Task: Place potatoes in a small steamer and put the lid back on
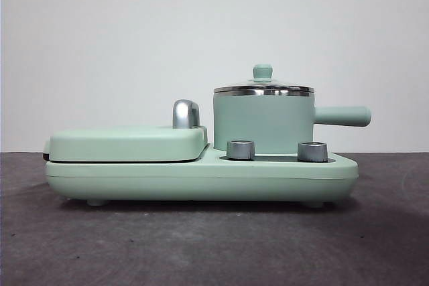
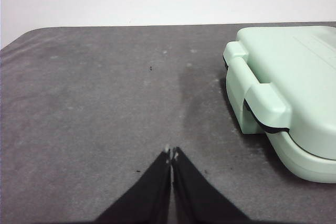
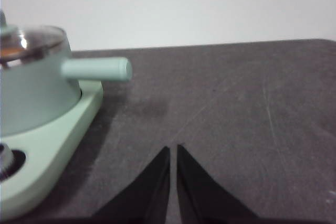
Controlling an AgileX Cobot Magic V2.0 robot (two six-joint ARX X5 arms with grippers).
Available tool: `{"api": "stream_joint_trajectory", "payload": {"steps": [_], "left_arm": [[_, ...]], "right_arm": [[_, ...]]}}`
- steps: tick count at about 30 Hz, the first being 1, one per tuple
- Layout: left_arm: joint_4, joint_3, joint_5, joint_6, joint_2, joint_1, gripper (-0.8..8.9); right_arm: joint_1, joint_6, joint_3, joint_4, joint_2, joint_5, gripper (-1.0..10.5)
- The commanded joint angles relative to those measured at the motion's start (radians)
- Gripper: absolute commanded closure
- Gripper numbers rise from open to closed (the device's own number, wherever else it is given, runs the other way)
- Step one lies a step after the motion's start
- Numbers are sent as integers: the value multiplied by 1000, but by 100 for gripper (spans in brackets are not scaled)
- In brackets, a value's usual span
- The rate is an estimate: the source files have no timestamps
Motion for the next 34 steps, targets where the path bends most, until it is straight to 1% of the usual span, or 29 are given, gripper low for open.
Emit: {"api": "stream_joint_trajectory", "payload": {"steps": [1,4,5,34], "left_arm": [[-5,-19,-4,14,-2,1,807],[-5,-19,-4,14,-2,1,807],[-5,-19,-4,14,-2,1,807],[-5,-19,-4,14,-2,1,807]], "right_arm": [[-5,-23,-8,-39,-21,24,928],[-5,-21,-8,-108,-29,74,928],[-5,-21,-8,-108,-29,86,928],[-1,-21,-7,-85,-29,79,928]]}}
